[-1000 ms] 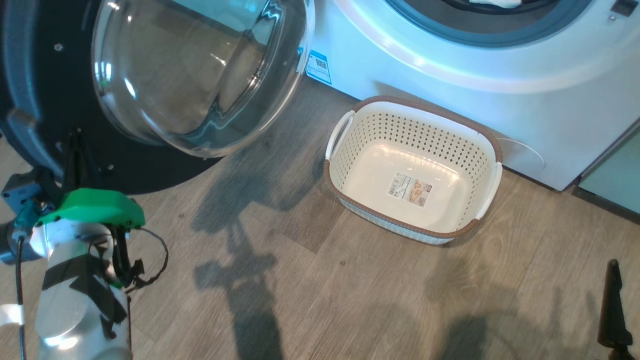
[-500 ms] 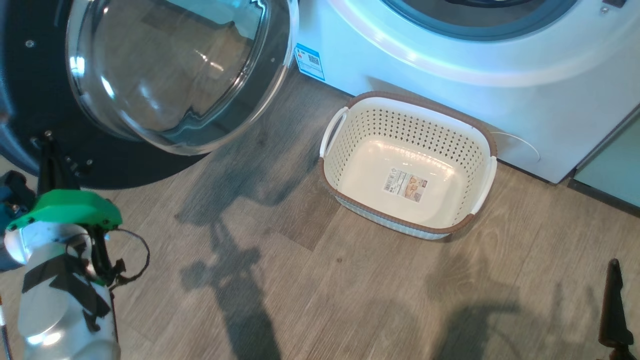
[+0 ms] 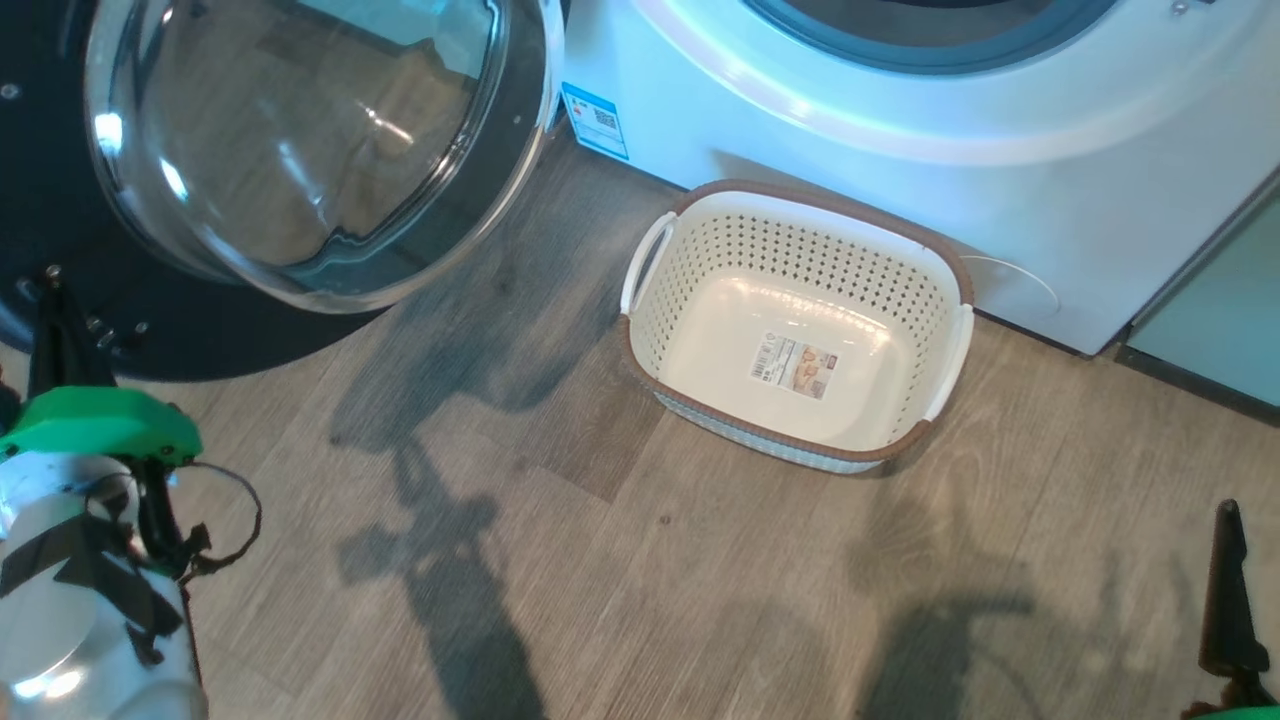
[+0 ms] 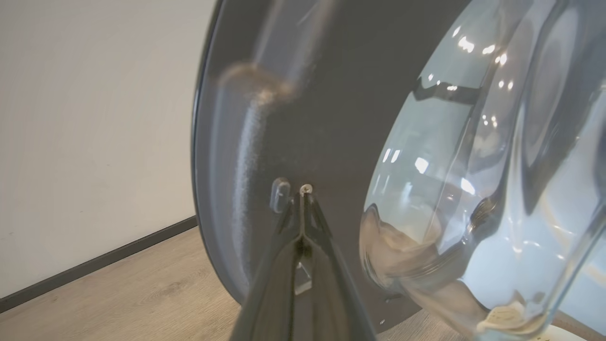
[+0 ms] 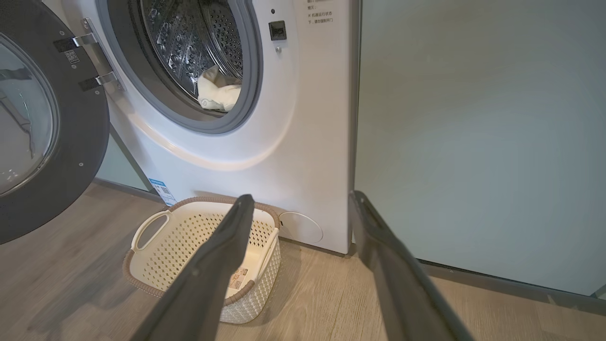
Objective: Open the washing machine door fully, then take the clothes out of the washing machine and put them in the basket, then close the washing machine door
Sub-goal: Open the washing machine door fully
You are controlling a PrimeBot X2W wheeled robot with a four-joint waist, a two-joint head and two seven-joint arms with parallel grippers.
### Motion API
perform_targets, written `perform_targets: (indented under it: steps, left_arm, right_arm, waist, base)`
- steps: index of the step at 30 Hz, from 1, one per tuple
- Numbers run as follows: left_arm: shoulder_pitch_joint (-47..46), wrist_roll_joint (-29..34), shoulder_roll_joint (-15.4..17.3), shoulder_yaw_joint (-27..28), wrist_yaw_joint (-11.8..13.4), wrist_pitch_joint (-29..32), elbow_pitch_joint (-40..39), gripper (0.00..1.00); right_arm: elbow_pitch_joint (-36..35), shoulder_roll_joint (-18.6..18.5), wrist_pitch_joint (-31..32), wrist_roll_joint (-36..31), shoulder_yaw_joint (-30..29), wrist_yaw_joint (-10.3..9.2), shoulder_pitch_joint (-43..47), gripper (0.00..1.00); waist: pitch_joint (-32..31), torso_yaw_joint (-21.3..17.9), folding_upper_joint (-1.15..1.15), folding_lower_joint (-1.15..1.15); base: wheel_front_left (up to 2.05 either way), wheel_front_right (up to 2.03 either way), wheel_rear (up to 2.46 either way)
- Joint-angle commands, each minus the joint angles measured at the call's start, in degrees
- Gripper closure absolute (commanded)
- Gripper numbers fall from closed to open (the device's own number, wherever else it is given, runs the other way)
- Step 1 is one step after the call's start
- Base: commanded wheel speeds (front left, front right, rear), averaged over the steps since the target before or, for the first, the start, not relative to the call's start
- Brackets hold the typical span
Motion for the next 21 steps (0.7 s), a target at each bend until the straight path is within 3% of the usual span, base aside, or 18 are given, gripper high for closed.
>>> perform_targets:
  steps: [1,13,18,21]
  left_arm:
    - [-1.6,0.1,3.5,2.0,-0.3,-0.3,-1.6,1.00]
    - [8.6,-1.6,-1.3,2.7,-4.4,-0.3,-14.8,1.00]
    - [14.2,-3.9,-2.2,-0.6,-5.0,-0.3,-21.6,1.00]
    - [17.8,-6.7,-2.3,-5.6,-4.7,-0.3,-25.0,1.00]
  right_arm:
    - [-1.4,-1.1,-0.3,-0.2,1.2,-0.16,-1.6,0.00]
    - [-0.7,-0.2,-0.3,0.9,0.7,-0.16,-4.2,0.00]
    - [-0.8,-0.1,-0.3,2.6,0.7,-0.16,-5.4,0.00]
    - [-0.8,-0.1,-0.3,3.1,0.7,-0.16,-5.8,0.00]
  waist:
    - [-0.1,-0.3,0.00,0.00]
    - [-1.8,-5.2,0.00,0.00]
    - [-2.5,-8.3,0.00,0.00]
    - [-3.0,-10.0,0.00,0.00]
  base:
    - [0.00,0.00,0.00]
    - [0.00,0.00,0.00]
    - [0.00,0.00,0.00]
    - [0.00,0.00,0.00]
